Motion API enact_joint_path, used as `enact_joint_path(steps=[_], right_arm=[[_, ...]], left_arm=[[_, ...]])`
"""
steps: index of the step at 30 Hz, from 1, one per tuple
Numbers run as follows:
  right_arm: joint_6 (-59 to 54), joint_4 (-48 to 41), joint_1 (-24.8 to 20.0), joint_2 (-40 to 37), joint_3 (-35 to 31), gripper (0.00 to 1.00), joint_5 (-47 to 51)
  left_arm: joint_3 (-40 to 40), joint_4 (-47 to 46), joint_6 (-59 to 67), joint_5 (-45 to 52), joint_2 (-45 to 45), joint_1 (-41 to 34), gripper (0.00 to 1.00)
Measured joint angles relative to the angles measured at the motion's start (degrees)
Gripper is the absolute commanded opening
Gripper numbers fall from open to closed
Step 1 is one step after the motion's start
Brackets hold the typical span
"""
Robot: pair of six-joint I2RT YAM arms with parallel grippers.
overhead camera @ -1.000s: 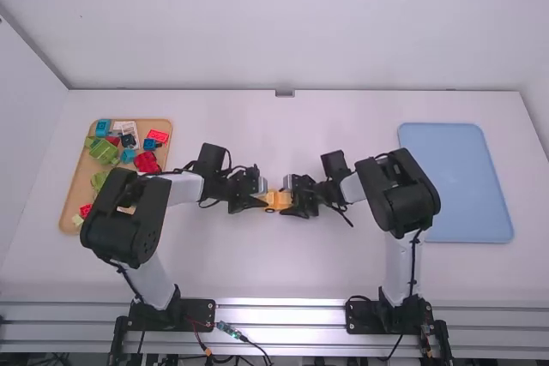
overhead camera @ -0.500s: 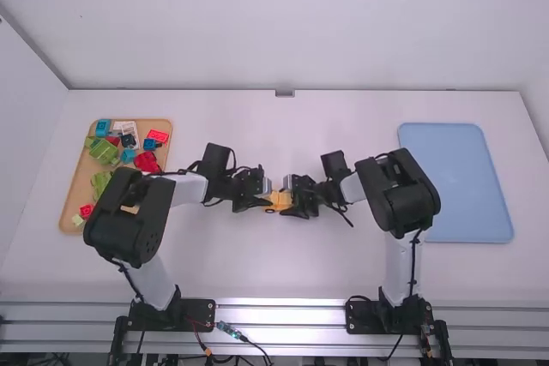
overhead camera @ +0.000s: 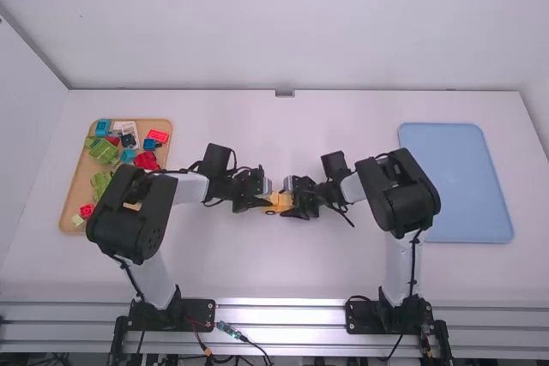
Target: Assemble lego blocks to make yellow taxi
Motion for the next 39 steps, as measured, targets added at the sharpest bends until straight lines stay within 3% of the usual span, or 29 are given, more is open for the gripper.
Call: enact_joint_path(steps=[28,30,35,36,39], right_arm=[[-0.6,-1.5,1.3,0.0,0.9,0.35,0.7],[-0.6,-1.5,1.3,0.0,0.9,0.35,0.7],[-0.6,-1.5,1.3,0.0,0.9,0.35,0.6],[-0.6,-1.5,1.3,0.0,0.9,0.35,0.6],[-0.8,-1.5,1.9,0.0,0.9,0.35,0.6]], left_arm=[[0.0,-1.5,-0.2,-0.1,0.0,0.0,0.03],[0.0,-1.5,-0.2,-0.1,0.0,0.0,0.06],[0.0,-1.5,-0.2,-0.1,0.0,0.0,0.27],[0.0,-1.5,-0.1,0.0,0.0,0.0,0.39],[0.0,-1.2,-0.3,0.5,0.0,-0.1,0.43]])
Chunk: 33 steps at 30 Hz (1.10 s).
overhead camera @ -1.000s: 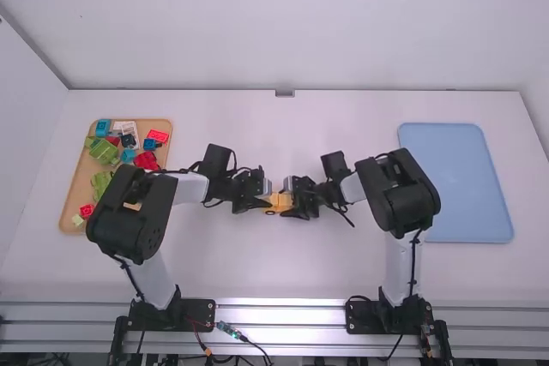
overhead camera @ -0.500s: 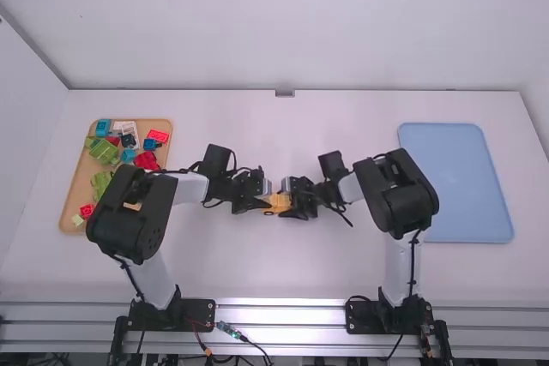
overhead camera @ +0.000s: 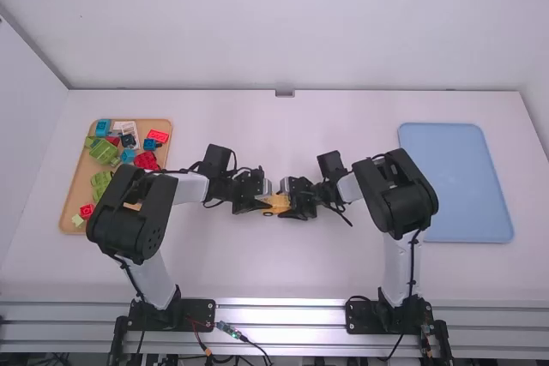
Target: Assemble lego blocks to make yellow taxi
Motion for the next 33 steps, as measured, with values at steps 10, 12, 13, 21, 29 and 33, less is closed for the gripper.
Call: enact_joint_path(steps=[10,12,13,21,29,33], right_arm=[[-0.1,0.0,0.9,0.0,0.0,0.35,0.0],[-0.1,0.0,0.9,0.0,0.0,0.35,0.0],[0.0,-0.1,0.7,0.0,0.0,0.35,0.0],[-0.5,-1.0,-1.6,0.0,0.0,0.35,-0.5],[-0.7,-1.2,-2.2,0.0,0.0,0.35,-0.6],[-0.7,-1.2,-2.2,0.0,0.0,0.35,-0.6]], left_arm=[[0.0,0.6,-0.1,0.3,0.0,0.0,0.99],[0.0,1.7,-1.2,0.5,0.0,0.0,0.99],[0.0,1.9,-1.6,0.5,0.0,0.0,0.99],[0.0,-0.3,-3.1,4.2,-2.4,3.9,0.60],[0.0,0.6,-2.8,6.9,-3.5,2.9,0.02],[0.0,2.0,-3.5,6.0,-3.5,-0.1,0.02]])
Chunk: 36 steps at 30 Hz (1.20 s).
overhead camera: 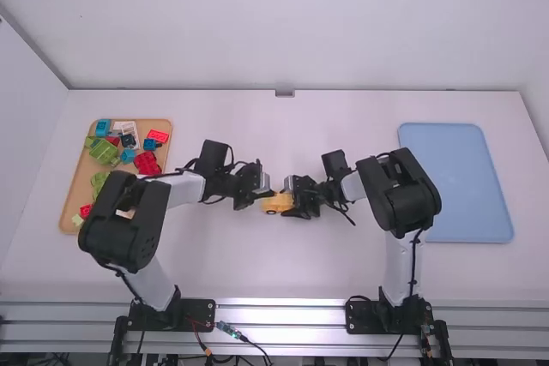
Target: Assemble lego blocks to make yellow taxi
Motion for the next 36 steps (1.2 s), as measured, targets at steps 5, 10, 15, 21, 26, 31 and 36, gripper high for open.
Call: enact_joint_path(steps=[5,10,15,21,26,31,36], right_arm=[[0.0,0.0,0.0,0.0,0.0,0.35,0.0],[-0.1,-0.2,0.0,0.0,0.0,0.35,-0.2],[-0.3,-0.2,0.0,0.0,0.0,0.35,-0.3],[-0.2,-0.2,0.0,0.0,0.0,0.34,-0.3],[-0.2,0.4,0.0,0.0,0.0,0.33,-0.3],[0.2,0.8,0.0,0.0,0.0,0.32,-0.2],[1.3,2.1,0.0,0.0,-0.4,0.31,-0.2]], left_arm=[[0.0,1.2,-2.3,-3.3,0.0,-2.1,0.02],[0.0,2.0,-3.4,-5.7,0.5,-2.1,0.02],[0.0,3.3,-4.4,-6.5,2.9,-2.1,0.02],[0.8,2.9,-5.1,-5.3,4.0,-2.1,0.02],[2.0,2.6,-5.1,-2.8,6.3,-2.0,0.02],[2.3,3.1,-4.9,-1.4,7.3,-1.6,0.02],[1.0,5.4,-3.1,-1.4,7.3,-1.6,0.02]])
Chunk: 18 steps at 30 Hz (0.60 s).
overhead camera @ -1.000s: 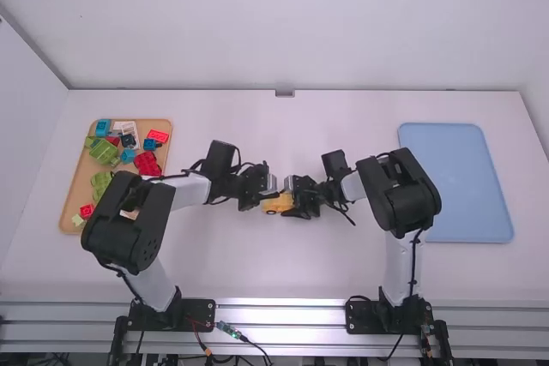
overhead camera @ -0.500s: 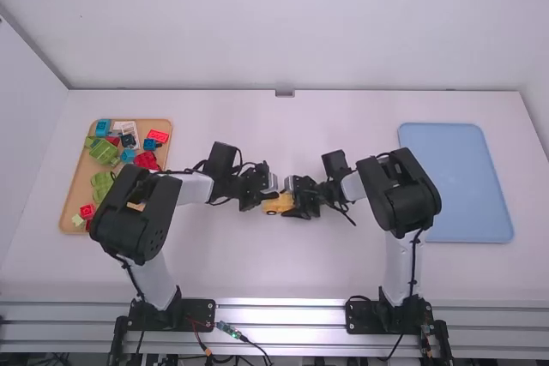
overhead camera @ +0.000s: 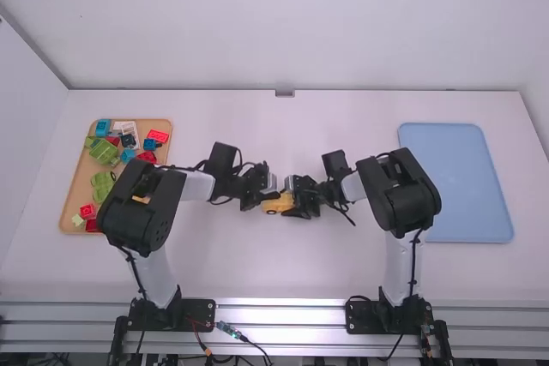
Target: Assemble lego blocks to make yellow taxi
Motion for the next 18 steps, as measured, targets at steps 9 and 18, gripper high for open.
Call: enact_joint_path(steps=[9,18], right_arm=[[1.5,1.3,-0.5,0.3,-0.2,0.31,-0.2],[1.6,1.4,-0.4,0.3,-0.2,0.31,-0.2]], left_arm=[[-5.8,12.9,-4.4,-1.5,-0.5,0.0,0.02],[-2.5,5.9,-7.7,-1.7,-0.9,-0.1,0.02]])
